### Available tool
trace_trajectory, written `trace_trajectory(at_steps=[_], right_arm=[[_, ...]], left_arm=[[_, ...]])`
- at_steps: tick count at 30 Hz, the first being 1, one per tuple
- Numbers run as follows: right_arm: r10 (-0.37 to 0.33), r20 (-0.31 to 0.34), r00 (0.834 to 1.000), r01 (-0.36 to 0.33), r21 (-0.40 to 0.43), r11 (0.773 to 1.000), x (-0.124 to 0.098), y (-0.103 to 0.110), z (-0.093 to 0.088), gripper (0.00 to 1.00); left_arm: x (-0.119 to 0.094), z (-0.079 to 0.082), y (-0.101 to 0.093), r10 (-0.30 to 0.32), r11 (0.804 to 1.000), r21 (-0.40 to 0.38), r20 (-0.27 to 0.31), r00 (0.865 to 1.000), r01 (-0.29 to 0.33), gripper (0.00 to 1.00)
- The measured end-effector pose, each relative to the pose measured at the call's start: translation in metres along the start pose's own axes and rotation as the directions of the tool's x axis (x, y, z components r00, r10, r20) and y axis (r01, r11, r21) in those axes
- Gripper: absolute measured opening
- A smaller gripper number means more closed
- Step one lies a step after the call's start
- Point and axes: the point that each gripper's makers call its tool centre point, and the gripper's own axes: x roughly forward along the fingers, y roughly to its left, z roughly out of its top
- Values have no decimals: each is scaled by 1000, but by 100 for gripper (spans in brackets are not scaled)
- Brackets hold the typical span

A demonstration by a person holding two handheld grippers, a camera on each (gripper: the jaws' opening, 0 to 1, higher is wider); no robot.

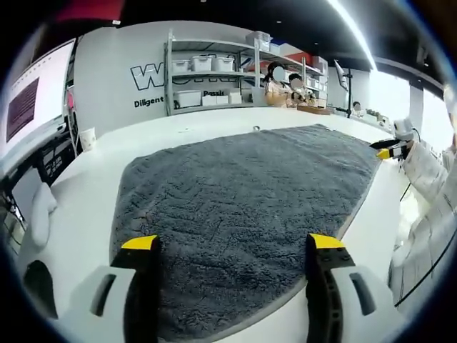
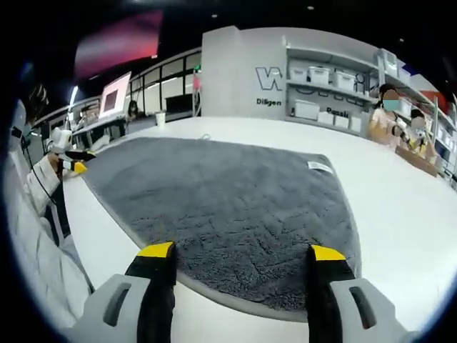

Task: Open the folded towel by lifting each exposed corner and separating the folded layers until the towel lies flat within the target outline without major curled edges

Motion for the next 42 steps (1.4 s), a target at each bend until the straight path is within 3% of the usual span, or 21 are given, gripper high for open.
trace_trajectory(at_steps=[25,33,42], right_arm=[[8,-52,999,-9,-9,1000,-2,4,1,72],[-8,-65,998,9,6,1000,-5,6,-1,77],[-32,-72,997,37,61,997,-4,5,2,84]], left_arm=[[-5,2,2,10,1000,-27,18,1000,-10,85],[-21,0,14,78,993,-95,49,996,-73,87],[-40,-2,2,124,983,-142,62,990,-114,92]])
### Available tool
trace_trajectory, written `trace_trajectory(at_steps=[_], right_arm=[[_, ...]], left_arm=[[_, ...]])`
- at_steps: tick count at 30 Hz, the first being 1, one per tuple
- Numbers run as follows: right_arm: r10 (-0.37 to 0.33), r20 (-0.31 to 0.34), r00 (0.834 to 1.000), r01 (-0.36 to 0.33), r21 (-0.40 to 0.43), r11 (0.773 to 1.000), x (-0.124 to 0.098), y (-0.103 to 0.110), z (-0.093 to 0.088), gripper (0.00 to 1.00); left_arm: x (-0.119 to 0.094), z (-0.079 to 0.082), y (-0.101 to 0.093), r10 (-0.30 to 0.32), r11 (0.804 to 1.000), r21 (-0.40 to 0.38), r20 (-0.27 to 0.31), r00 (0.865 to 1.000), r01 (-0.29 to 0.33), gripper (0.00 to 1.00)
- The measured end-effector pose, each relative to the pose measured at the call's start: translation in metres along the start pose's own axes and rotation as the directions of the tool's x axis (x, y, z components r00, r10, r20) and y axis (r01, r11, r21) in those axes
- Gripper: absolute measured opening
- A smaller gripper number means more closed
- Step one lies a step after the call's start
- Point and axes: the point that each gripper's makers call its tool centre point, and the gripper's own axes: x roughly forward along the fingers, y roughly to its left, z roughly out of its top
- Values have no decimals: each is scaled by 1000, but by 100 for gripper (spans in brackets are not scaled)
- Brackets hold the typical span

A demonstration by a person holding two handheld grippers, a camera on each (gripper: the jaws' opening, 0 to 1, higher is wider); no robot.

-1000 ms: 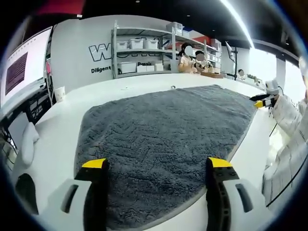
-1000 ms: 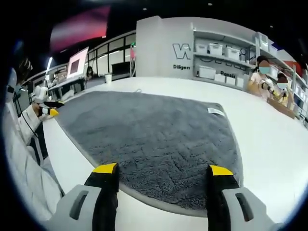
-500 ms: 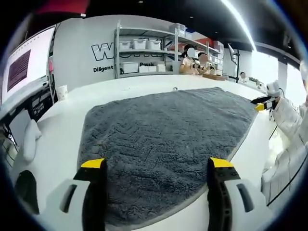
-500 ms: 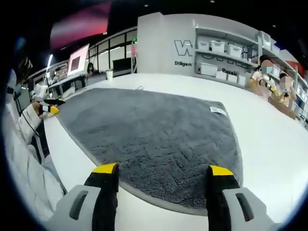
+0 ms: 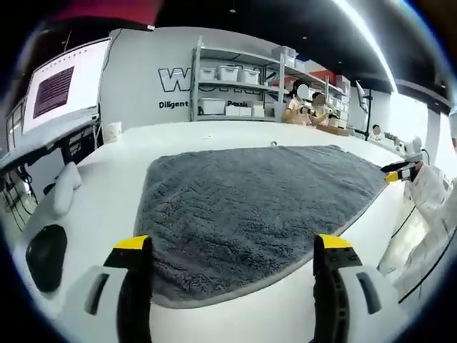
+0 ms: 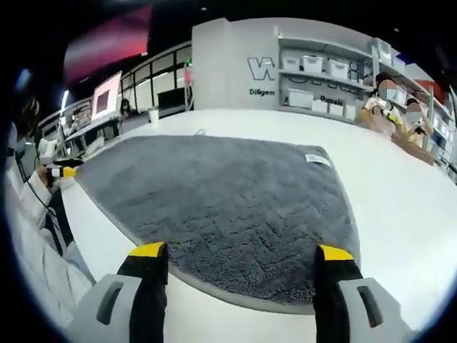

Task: Open the folded towel by lifting each exposed corner and separating the folded layers until the towel lies flat within the target outline without major curled edges

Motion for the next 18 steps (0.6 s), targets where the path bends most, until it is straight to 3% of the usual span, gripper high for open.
trace_trajectory(at_steps=[8,13,18], right_arm=[[-27,-4,1000,27,2,1000,-2,3,8,95],[-36,-23,999,37,32,999,-2,3,4,99],[-63,-48,997,63,5,998,-1,5,-2,99]], left_arm=[[-9,-6,-1,37,996,-79,10,999,-37,91],[-10,-6,-3,54,996,-66,6,999,-53,91],[-8,-2,0,71,995,-68,20,997,-70,91]])
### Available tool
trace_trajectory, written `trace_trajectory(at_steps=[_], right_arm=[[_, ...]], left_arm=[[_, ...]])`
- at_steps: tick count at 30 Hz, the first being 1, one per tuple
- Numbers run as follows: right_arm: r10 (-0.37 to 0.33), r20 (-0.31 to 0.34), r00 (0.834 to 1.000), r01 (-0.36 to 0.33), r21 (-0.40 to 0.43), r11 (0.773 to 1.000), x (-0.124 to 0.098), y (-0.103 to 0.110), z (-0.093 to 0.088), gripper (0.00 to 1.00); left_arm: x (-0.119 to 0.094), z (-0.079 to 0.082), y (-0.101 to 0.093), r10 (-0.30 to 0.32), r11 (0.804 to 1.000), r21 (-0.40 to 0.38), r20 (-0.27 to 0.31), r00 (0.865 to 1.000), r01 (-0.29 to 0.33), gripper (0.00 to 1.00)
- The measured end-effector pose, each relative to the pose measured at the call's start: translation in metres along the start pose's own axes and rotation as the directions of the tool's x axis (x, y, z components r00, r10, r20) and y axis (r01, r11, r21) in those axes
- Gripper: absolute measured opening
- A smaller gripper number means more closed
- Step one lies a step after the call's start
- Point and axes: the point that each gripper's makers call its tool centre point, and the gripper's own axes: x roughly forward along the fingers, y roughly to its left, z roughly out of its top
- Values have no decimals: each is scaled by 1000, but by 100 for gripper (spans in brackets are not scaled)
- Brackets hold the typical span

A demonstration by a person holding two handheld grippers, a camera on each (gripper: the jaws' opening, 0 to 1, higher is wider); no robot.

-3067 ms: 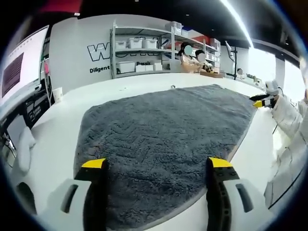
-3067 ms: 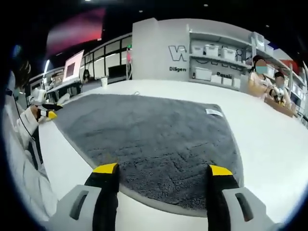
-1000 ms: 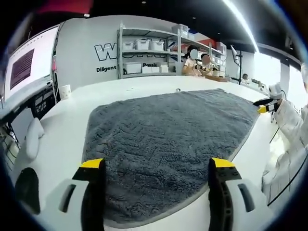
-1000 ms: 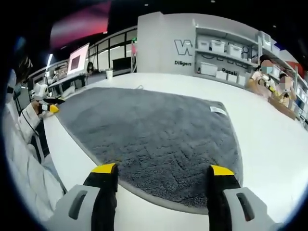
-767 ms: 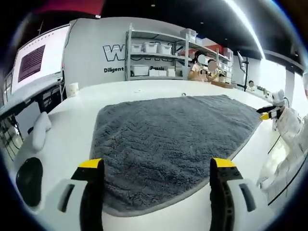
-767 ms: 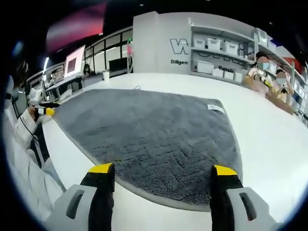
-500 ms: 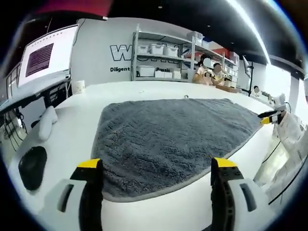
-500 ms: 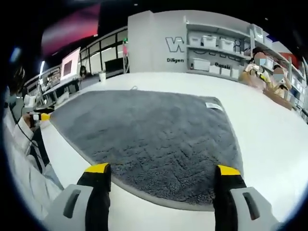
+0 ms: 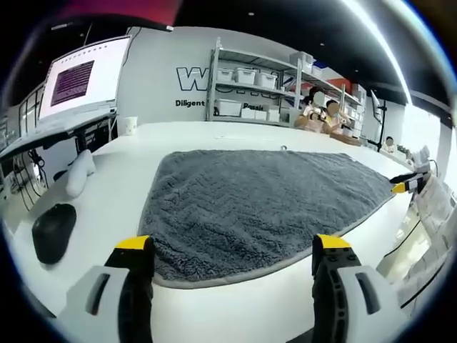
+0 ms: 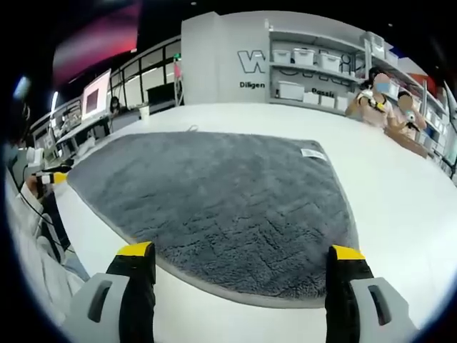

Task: Open the folded towel by lifting each exposed corner and separating the folded layers until the towel lies flat within the target outline without major curled edges

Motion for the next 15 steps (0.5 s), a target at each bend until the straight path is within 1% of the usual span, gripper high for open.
trace_trajectory(at_steps=[2,4,5,6,10,12,15], right_arm=[[-9,-4,1000,9,-5,1000,1,0,-1,99],[-10,1,1000,10,4,1000,1,0,0,99],[-12,4,1000,12,13,1000,2,0,0,99],[-13,4,1000,13,20,1000,2,-1,0,99],[-21,-14,1000,21,20,1000,5,1,-5,99],[-27,-16,1000,27,10,1000,6,2,-6,99],[-24,-15,1000,24,11,1000,6,1,-6,99]], left_arm=[[3,-1,1,5,1000,-9,-1,1000,-5,91],[6,-6,3,15,1000,-8,-20,1000,-15,90],[8,-10,5,30,1000,2,-35,999,-30,90],[8,-11,7,48,998,39,-38,998,-46,89],[9,-13,6,58,997,58,-57,997,-55,87],[9,-15,6,70,994,85,-70,995,-64,87],[9,-15,7,70,995,79,-70,995,-65,87]])
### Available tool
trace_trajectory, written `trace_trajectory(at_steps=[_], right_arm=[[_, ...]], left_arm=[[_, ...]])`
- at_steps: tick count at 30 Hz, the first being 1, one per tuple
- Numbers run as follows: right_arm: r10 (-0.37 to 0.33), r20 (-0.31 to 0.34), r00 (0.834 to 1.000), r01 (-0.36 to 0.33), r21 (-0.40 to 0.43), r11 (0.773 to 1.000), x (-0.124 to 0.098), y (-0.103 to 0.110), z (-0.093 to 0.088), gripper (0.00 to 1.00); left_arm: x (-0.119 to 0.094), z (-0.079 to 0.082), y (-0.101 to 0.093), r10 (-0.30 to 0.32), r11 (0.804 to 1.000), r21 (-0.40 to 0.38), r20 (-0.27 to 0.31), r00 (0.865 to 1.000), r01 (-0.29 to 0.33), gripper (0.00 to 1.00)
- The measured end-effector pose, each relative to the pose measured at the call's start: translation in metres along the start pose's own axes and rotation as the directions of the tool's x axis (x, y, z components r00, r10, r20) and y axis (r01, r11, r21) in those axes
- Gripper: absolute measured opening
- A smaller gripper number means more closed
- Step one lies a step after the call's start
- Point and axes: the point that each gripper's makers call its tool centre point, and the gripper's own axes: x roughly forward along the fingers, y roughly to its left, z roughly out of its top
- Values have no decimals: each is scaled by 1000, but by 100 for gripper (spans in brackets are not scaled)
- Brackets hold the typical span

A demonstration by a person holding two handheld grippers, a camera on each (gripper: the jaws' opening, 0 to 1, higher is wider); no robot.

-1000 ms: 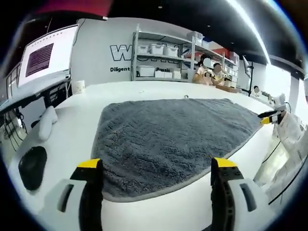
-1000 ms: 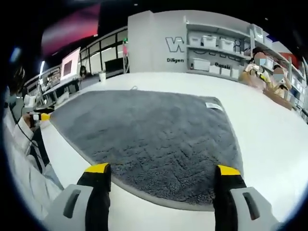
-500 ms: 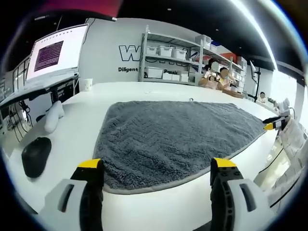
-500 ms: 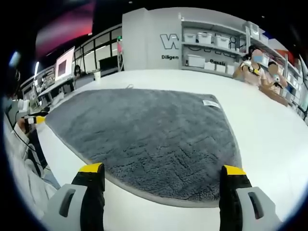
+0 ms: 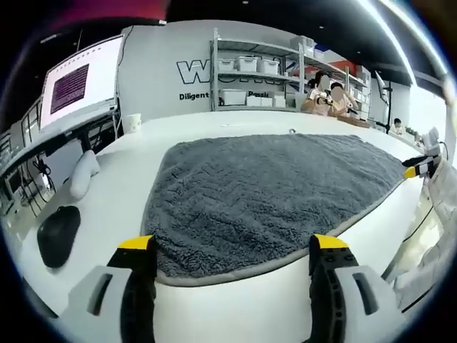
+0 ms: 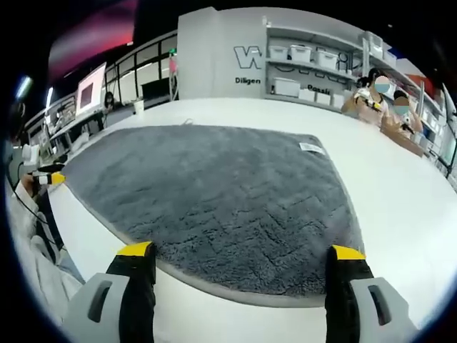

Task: Open the folded towel by lifting each exposed corner and separating the folded layers until the towel lies flat within the target outline without major curled edges

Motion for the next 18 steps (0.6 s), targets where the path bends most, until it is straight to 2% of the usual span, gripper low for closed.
trace_trajectory(at_steps=[18], right_arm=[[39,-5,999,-39,-32,999,-5,0,-3,98]], left_arm=[[-4,-2,1,-25,1000,10,-24,999,25,86]])
